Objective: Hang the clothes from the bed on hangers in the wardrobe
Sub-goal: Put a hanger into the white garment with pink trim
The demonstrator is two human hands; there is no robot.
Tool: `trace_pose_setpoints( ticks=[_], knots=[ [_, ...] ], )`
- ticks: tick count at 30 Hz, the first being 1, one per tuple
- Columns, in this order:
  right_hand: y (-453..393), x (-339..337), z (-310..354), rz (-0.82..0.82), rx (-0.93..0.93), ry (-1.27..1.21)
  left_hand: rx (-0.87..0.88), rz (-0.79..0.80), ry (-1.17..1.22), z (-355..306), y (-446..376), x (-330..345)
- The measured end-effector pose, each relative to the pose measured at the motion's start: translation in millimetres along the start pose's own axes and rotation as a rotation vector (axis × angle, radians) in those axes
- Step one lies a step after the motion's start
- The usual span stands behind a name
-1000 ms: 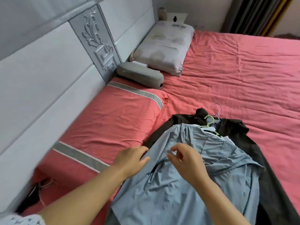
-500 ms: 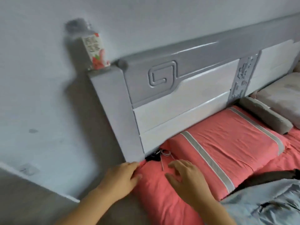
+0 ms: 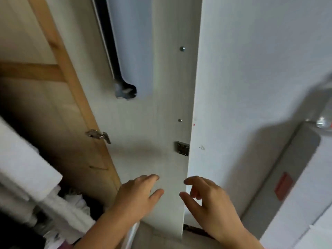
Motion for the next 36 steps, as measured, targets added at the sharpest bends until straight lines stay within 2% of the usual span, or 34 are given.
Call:
trace_pose_setpoints(
  ticks=[8,11,17,20,26,31,36],
  knots=[
    [-126.2,54.8,63.7,0.116,-0.388,-0.205,-0.361,-0.260,-0.020,101.8,12.5,-92.6],
    [-166.7,64.6,87.3,0.131,-0.477,-0.276,-0.486,-0.366,-0.031,129.8,29.0,-125.4],
    [-237.6,60.7,165.9,0.042,-0.617,-0.408,-0.638,-0.639,-0.191,163.0,54.1,-216.1],
    [-277.0,50.9,209.4,0.029,-0.649,-0.467,-0.617,-0.773,-0.258,166.0,57.9,-267.7],
    [-363.0,12.0,287.1,-0.263,-0.706,-0.652,-0.397,-1.130,-0.308,164.8,55.9,-395.5],
    [-432.3,-18.1,340.3,-0.474,-0.697,-0.715,-0.243,-1.243,-0.394,180.2,42.7,-501.3],
    [-490.6,-35.7,389.8,-0.515,-0.701,-0.739,-0.327,-1.166,-0.551,207.4,20.4,-573.7]
  ],
)
Point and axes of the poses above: each hand's wrist, its own y-axis away from the middle knuckle, its own x-axis out of the palm, z = x × y, the point moved 4 cm from there along -y, towards the middle knuckle, and after that the axes turned 15 degrees about -x, right-handed, at the moved point
